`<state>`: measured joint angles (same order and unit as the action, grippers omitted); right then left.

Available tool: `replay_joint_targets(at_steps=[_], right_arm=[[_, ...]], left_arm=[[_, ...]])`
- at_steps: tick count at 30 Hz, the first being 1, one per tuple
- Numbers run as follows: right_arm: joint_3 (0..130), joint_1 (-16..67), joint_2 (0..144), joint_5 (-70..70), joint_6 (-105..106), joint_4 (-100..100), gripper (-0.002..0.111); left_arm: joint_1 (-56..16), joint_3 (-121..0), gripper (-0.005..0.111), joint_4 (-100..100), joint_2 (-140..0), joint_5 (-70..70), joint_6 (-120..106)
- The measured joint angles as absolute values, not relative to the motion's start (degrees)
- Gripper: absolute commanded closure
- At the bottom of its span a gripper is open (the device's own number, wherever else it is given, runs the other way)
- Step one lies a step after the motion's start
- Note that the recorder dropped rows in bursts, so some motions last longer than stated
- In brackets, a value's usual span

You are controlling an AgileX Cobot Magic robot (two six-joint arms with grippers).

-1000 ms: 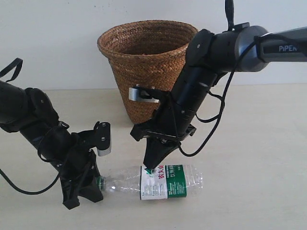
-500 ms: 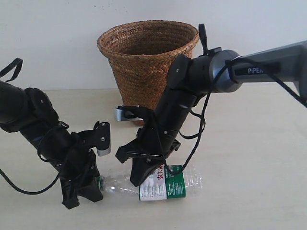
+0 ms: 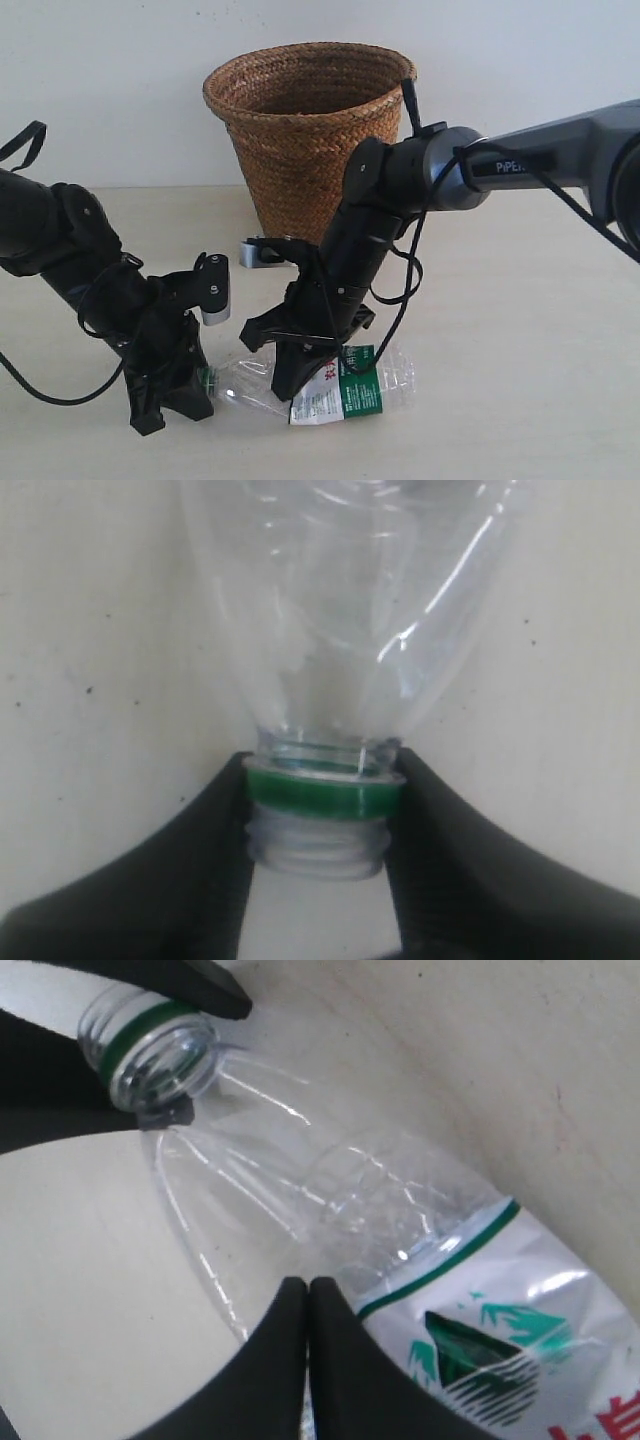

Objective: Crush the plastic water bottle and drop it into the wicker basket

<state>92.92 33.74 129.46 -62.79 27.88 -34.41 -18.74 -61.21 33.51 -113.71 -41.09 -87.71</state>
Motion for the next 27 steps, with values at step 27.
replay_joint_targets(at_steps=[27], right_arm=[[97.71, 31.32, 130.14, -70.01, 21.61, -34.11, 0.108]], left_arm=[[-18.64, -61.21, 0.102, 35.26, -113.71, -41.08, -87.52]])
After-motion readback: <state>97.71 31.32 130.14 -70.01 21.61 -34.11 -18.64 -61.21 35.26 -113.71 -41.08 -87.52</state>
